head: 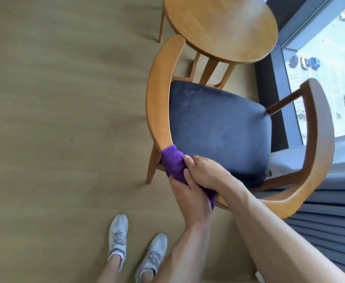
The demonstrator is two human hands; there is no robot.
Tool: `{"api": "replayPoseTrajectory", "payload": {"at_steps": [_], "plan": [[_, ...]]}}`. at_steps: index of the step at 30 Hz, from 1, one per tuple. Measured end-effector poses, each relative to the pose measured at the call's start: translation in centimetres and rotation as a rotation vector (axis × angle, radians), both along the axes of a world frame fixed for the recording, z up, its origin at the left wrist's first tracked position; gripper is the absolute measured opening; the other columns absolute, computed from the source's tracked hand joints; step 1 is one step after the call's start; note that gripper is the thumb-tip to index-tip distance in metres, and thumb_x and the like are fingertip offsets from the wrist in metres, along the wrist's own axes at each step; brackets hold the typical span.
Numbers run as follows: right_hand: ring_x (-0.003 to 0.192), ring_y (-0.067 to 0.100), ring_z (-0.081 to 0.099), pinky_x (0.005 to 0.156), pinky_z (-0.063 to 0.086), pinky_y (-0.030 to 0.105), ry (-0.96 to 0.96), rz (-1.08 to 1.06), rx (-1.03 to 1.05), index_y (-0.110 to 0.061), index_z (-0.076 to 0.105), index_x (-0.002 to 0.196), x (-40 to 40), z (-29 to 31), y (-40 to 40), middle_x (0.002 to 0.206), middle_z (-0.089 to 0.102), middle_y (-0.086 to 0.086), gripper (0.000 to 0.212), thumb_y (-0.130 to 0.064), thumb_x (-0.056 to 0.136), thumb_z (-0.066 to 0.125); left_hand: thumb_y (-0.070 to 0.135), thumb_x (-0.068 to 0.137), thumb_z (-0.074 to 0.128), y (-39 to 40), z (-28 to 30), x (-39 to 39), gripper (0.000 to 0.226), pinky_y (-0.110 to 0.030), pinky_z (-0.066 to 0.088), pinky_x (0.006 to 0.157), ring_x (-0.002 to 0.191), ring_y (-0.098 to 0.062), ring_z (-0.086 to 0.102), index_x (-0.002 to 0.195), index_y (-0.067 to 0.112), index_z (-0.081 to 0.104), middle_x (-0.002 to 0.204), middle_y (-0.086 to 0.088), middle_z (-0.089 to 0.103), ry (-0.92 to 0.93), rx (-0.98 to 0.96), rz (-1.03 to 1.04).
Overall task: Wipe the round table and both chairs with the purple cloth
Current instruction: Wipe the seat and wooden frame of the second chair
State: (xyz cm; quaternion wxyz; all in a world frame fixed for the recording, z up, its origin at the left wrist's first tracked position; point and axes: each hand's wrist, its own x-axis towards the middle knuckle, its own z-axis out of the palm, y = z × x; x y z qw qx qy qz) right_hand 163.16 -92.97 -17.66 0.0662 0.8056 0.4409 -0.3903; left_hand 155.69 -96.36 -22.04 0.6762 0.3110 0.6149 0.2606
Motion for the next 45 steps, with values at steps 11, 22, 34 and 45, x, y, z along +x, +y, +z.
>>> {"api": "replayPoseTrajectory", "payload": {"at_steps": [11, 22, 34, 45], "plan": [[0.079, 0.015, 0.053, 0.068, 0.038, 0.031, 0.229, -0.647, 0.427, -0.023, 0.044, 0.078, -0.4, -5.6, 6.3, 0.088, 0.057, 0.002, 0.030, -0.038, 0.102, 0.034, 0.041, 0.097, 0.055, 10.6, -1.7, -0.3, 0.044, -0.047, 0.041, 0.103, 0.118, -0.032, 0.051, 0.123, 0.005, 0.049, 0.123, -0.013, 0.053, 0.271, 0.212, -0.205], [0.081, 0.013, 0.062, 0.075, 0.047, 0.031, 0.331, -0.806, 0.558, -0.017, 0.053, 0.087, -0.4, -5.6, 8.5, 0.088, 0.068, -0.003, 0.042, -0.056, 0.097, 0.042, 0.048, 0.098, 0.051, 14.9, -1.3, 0.4, 0.045, -0.042, 0.046, 0.094, 0.110, -0.030, 0.058, 0.117, 0.007, 0.055, 0.117, -0.009, 0.059, 0.359, 0.336, -0.251], [0.087, 0.012, 0.064, 0.076, 0.046, 0.029, 0.243, -0.778, 0.447, -0.023, 0.057, 0.091, -0.6, -5.0, 7.9, 0.090, 0.070, -0.006, 0.031, -0.048, 0.099, 0.042, 0.039, 0.100, 0.050, 14.2, -1.5, -0.2, 0.040, -0.042, 0.046, 0.094, 0.110, -0.030, 0.057, 0.120, 0.004, 0.053, 0.117, -0.011, 0.059, 0.380, 0.372, -0.339], [0.084, 0.021, 0.059, 0.070, 0.038, 0.032, 0.114, -0.897, 0.551, -0.010, 0.056, 0.095, 3.0, -5.8, 16.2, 0.089, 0.065, 0.001, 0.044, -0.051, 0.099, 0.039, 0.053, 0.099, 0.041, 24.6, -1.4, 3.8, 0.049, -0.041, 0.045, 0.083, 0.108, -0.034, 0.058, 0.114, 0.007, 0.046, 0.117, -0.012, 0.054, 0.648, 0.512, -0.719]]}}
